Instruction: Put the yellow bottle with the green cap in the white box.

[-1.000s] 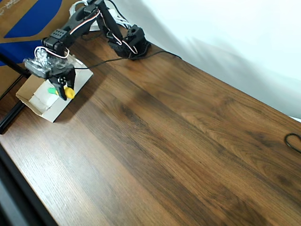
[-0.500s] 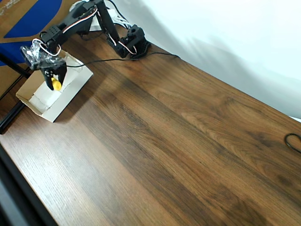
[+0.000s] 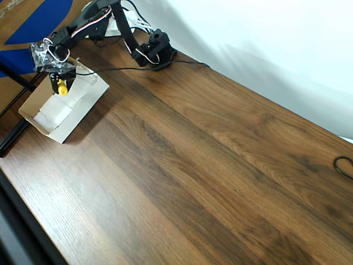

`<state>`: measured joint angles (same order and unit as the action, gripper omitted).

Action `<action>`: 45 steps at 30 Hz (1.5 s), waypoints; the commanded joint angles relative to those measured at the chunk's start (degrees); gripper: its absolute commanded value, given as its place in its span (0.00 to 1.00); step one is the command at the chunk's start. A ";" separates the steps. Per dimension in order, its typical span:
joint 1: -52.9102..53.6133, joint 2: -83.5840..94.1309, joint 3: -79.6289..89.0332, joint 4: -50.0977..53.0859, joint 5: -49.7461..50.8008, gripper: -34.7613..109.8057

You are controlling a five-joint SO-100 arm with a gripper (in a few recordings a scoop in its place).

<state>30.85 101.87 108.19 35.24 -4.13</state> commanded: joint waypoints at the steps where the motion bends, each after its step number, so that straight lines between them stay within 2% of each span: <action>1: 0.26 4.48 -0.09 -0.88 -0.79 0.36; 8: -1.23 4.48 0.09 -1.23 -1.05 0.36; 12: -3.69 4.66 -0.09 -1.14 -1.58 0.24; 21: -13.89 7.21 0.35 1.41 -1.58 0.24; 34: -28.74 23.73 14.33 1.49 -8.79 0.24; 45: -36.83 37.53 35.68 -6.50 -20.04 0.24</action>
<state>-4.57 133.51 140.80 31.29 -20.57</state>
